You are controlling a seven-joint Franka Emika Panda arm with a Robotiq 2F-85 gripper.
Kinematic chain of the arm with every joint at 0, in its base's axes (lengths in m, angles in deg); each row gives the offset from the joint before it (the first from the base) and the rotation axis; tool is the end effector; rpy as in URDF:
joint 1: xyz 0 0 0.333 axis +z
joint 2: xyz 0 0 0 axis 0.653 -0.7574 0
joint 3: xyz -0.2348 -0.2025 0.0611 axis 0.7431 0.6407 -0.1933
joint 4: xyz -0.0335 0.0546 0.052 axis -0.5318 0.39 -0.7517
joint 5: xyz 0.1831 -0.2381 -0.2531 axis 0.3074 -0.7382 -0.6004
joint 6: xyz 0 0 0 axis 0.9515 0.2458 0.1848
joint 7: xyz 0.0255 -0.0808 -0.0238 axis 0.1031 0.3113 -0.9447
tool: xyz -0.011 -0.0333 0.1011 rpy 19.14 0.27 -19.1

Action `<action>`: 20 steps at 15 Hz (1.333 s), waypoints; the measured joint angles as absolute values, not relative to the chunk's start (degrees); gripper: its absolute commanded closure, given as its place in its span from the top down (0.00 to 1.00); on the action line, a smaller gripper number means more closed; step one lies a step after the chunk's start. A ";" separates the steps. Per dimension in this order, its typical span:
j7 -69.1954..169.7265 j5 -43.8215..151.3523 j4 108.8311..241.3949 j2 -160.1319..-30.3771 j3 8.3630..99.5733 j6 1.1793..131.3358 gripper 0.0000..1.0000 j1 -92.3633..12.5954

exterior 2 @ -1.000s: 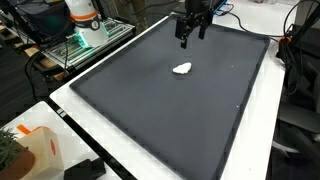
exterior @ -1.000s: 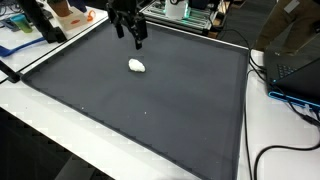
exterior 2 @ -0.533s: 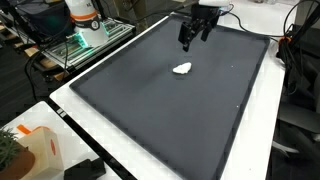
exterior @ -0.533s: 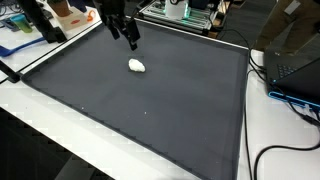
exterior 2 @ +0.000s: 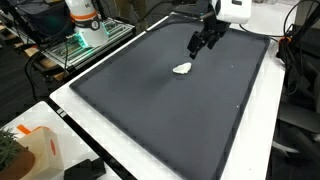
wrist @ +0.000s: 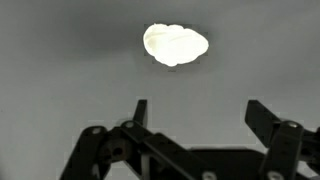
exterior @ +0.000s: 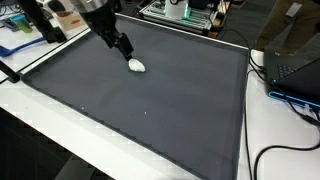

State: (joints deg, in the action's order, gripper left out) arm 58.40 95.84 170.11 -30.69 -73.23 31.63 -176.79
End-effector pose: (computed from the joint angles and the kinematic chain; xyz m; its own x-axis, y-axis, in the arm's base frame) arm 0.6704 0.0270 0.2978 0.9368 -0.2754 -0.2158 -0.2738 -0.9610 0.0381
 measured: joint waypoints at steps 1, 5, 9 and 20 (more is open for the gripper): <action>58.29 96.15 167.96 -29.26 -73.26 30.05 1.00 -177.76; 58.11 97.12 159.71 -24.41 -72.73 22.79 1.00 -181.36; 58.22 100.78 155.96 -20.38 -68.80 17.06 1.00 -181.10; 58.34 101.37 155.26 -19.40 -67.94 15.20 1.00 -181.15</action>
